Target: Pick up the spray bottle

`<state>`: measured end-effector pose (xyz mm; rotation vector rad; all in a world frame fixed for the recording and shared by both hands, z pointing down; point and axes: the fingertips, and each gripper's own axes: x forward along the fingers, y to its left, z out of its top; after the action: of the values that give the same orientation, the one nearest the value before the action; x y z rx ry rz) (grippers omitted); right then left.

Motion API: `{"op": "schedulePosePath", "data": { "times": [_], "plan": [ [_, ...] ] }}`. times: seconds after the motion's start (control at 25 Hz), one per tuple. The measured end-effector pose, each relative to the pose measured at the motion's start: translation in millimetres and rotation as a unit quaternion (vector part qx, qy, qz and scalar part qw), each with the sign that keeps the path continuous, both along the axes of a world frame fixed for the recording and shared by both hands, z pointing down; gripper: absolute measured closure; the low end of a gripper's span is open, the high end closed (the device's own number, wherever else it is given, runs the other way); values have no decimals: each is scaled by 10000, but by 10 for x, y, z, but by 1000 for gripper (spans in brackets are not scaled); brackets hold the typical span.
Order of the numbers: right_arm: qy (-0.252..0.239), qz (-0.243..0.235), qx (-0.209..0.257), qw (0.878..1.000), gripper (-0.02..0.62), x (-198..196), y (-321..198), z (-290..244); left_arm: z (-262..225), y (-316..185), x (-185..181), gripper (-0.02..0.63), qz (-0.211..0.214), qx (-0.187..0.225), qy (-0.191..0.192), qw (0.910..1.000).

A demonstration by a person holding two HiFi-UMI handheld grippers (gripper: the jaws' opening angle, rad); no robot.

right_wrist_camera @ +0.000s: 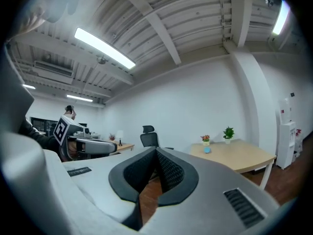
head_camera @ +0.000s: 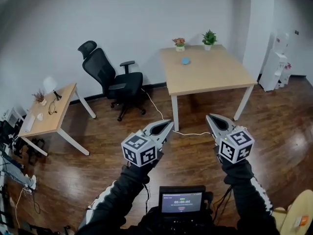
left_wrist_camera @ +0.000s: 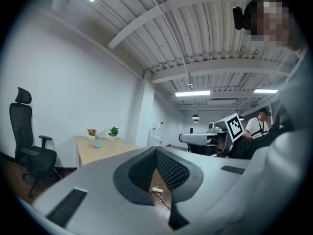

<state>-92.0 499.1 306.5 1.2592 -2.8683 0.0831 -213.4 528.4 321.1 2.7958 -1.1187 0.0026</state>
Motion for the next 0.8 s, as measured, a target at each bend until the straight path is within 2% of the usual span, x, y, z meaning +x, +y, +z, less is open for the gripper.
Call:
{"op": "schedulePosePath", "data": {
  "times": [0.2, 0.36, 0.64, 0.8],
  "plan": [
    [96, 226, 34, 9997, 592, -241, -1057, 52, 56, -1164, -351, 606, -67, 72, -21, 9999],
    [156, 359, 115, 9992, 592, -365, -1875, 44, 59, -2076, -451, 606, 152, 54, -50, 9999],
    [249, 597, 64, 9979, 592, -168, -3489, -113, -60, -3754, -232, 606, 325, -123, 41, 9994],
    [156, 485, 142, 9986, 592, 29, -4413, -43, -46, -4704, -27, 606, 194, 14, 179, 9996]
  ]
}}
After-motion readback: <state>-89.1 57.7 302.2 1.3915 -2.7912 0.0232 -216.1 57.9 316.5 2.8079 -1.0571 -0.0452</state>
